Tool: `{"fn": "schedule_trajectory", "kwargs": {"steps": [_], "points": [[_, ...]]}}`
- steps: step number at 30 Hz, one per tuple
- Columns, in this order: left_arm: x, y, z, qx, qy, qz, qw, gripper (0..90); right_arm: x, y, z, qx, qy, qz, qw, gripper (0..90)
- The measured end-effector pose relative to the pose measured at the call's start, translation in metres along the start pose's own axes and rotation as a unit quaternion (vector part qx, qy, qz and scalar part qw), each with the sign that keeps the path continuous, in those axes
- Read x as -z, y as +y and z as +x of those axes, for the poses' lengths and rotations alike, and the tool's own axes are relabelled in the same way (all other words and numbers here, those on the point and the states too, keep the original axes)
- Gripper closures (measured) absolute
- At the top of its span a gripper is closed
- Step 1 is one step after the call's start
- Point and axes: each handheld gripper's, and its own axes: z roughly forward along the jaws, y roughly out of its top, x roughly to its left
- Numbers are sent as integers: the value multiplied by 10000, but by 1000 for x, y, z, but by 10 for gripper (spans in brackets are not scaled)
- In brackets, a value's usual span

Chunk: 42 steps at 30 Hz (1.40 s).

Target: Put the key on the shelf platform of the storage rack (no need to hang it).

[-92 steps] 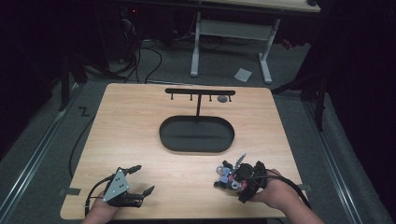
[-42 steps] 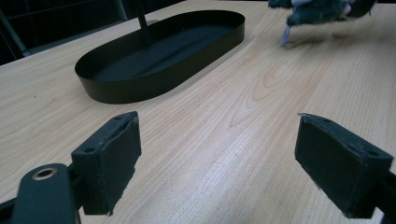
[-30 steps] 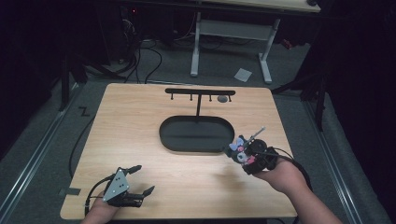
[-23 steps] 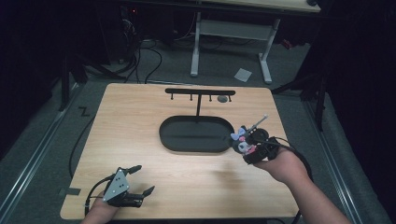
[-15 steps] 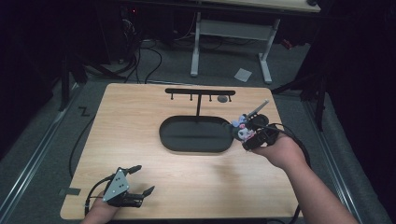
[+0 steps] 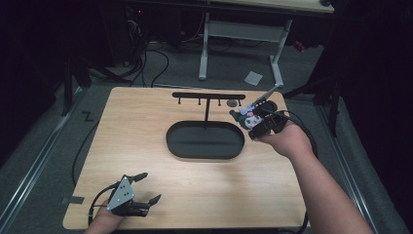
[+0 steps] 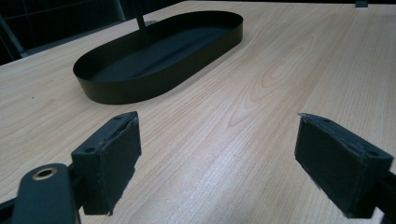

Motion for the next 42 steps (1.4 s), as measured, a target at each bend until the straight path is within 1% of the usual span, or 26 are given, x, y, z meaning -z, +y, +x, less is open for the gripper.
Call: {"fn": "schedule_trajectory", "kwargs": {"steps": [2,3,6,8,10,12,17,23,25,28,30,33,34,37,38,39,42], "points": [[0,0,0,-4,-1,1,10000,150,2,5,0,-27,-17,-12,10000,471],[0,0,0,-3,-1,-2,10000,151,3,7,0,-81,-20,-15,10000,471],[0,0,0,0,-3,0,10000,150,5,11,-2,-72,-30,-57,10000,471],[0,0,0,-5,-2,0,10000,150,6,16,-3,-115,-46,-91,9999,471],[0,0,0,-7,-4,-1,10000,150,7,18,-4,-147,-52,-87,9998,471],[0,0,0,-2,-7,-2,10000,150,8,23,-6,-186,-24,-127,9997,471],[0,0,0,-4,-23,13,10000,150,9,29,-6,-211,-14,-183,9996,471],[0,0,0,-2,-25,12,10000,150,10,34,-10,-303,-42,-243,9992,471],[0,0,0,-5,-24,9,10000,150,7,33,-14,-335,-113,-226,9991,471],[0,0,0,1,-23,11,10000,150,5,30,-17,-366,-137,-237,9990,471],[0,0,0,1,-10,0,10000,150,0,24,-22,-376,-165,-218,9989,471],[0,0,0,3,0,-20,10000,150,-4,19,-24,-387,-169,-204,9989,471],[0,0,0,4,1,-17,10000,150,-10,14,-27,-375,-197,-218,9989,470],[0,0,0,-13,14,-3,10000,150,-21,7,-28,-332,-238,-234,9989,471],[0,0,0,-18,17,-2,10000,151,-24,5,-29,-325,-246,-253,9989,471],[0,0,0,-20,19,0,10000,151,-24,5,-29,-325,-246,-253,9989,471],[0,0,0,0,18,1,10000,150,-34,2,-29,-316,-283,-211,9989,471]]}}
